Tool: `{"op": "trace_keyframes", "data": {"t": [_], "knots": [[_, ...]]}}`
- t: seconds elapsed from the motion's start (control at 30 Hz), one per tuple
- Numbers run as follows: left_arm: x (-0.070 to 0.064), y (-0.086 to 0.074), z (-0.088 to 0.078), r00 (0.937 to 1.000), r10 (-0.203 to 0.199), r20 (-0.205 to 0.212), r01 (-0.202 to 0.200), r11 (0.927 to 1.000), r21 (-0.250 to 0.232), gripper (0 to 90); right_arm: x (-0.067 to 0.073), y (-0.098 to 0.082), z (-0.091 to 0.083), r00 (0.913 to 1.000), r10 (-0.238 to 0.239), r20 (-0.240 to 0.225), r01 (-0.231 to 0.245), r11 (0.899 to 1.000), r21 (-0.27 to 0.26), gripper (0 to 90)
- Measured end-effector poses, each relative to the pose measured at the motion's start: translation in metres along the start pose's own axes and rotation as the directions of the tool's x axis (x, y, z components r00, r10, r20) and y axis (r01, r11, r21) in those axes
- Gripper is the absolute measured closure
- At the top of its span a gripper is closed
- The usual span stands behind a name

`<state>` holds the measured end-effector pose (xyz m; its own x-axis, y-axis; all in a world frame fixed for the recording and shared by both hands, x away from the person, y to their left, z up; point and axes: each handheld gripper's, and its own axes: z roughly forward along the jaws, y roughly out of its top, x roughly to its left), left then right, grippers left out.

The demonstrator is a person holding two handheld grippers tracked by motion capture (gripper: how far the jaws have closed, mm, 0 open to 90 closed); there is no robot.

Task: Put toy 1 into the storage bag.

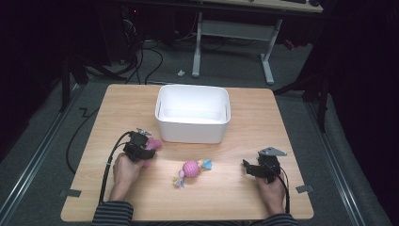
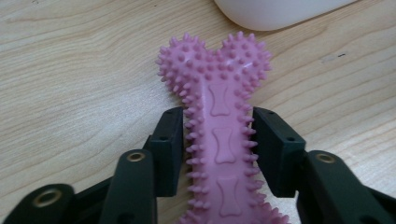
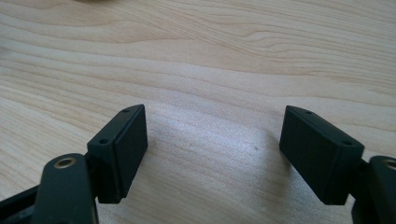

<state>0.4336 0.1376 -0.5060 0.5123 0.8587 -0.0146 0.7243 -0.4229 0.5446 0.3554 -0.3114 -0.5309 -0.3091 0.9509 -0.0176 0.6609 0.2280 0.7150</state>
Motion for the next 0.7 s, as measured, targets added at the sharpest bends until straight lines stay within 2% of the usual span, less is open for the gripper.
{"op": "trace_keyframes", "data": {"t": [0.23, 0.4, 0.53, 0.7], "knots": [[-0.003, -0.002, -0.002, 0.9996, 0.018, -0.021, -0.018, 0.9998, -0.004, 58.6, 0.000, 0.000, 0.000, 1.0000, -0.004, -0.003, 0.004, 1.000, -0.001, 23.7], [-0.005, -0.004, -0.005, 0.9994, 0.028, -0.019, -0.028, 0.9995, -0.011, 58.9, 0.000, 0.000, 0.000, 1.0000, -0.005, -0.003, 0.005, 1.000, -0.001, 23.7], [-0.003, -0.007, -0.014, 0.9993, 0.028, -0.023, -0.029, 0.9990, -0.033, 59.1, 0.000, 0.000, 0.000, 1.0000, -0.003, -0.003, 0.003, 1.000, -0.001, 23.7], [-0.002, -0.009, -0.024, 0.9995, 0.031, -0.007, -0.031, 0.9979, -0.056, 59.1, 0.000, 0.000, 0.000, 1.0000, -0.005, -0.004, 0.005, 1.000, -0.001, 23.7]]}}
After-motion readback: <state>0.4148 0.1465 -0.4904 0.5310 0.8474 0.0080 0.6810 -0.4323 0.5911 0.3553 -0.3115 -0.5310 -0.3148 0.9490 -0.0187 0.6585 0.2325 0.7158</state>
